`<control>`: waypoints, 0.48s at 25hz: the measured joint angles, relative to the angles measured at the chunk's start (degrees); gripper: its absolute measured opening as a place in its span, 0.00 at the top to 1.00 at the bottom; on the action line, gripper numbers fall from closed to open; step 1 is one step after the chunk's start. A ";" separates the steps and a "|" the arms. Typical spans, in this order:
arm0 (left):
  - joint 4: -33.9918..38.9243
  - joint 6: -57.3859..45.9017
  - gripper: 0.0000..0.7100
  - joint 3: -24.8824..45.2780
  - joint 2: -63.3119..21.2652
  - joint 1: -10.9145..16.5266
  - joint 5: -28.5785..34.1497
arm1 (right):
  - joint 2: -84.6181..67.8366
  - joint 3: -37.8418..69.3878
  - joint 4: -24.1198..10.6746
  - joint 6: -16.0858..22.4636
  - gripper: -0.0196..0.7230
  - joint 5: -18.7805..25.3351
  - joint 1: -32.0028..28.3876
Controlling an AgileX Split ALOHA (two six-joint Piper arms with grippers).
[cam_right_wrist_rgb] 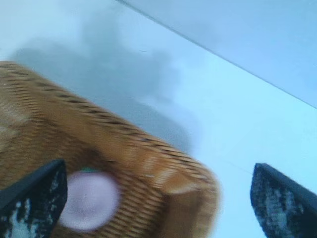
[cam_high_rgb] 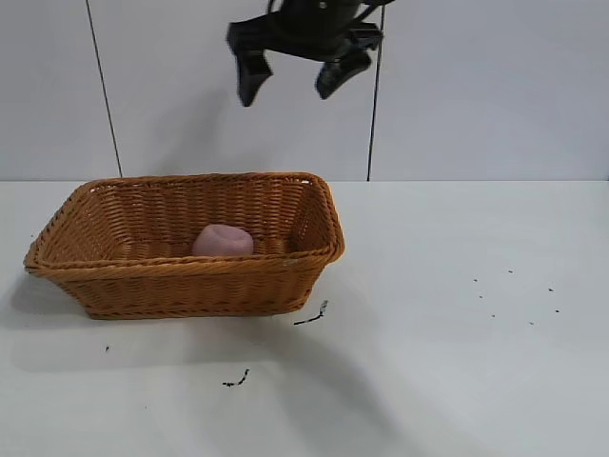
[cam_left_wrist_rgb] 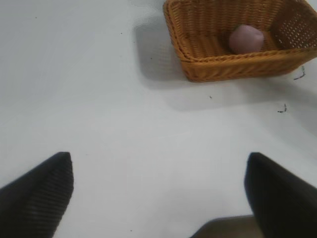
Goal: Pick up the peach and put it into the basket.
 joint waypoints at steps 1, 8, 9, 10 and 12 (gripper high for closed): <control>0.00 0.00 0.03 0.00 0.00 0.00 0.00 | 0.00 0.00 -0.08 0.00 0.05 0.71 -2.19; 0.00 0.00 0.03 0.00 0.00 0.00 0.00 | 0.00 0.00 -0.65 0.01 0.05 6.72 -15.12; 0.00 0.00 0.03 0.00 0.00 0.00 0.00 | 0.00 0.00 -0.79 0.01 0.05 7.64 -16.23; 0.00 0.00 0.03 0.00 0.00 0.00 0.00 | 0.00 0.00 -0.79 0.01 0.05 8.56 -17.50; 0.00 0.00 0.03 0.00 0.00 0.00 0.00 | 0.00 0.00 -0.79 0.01 0.05 10.44 -18.90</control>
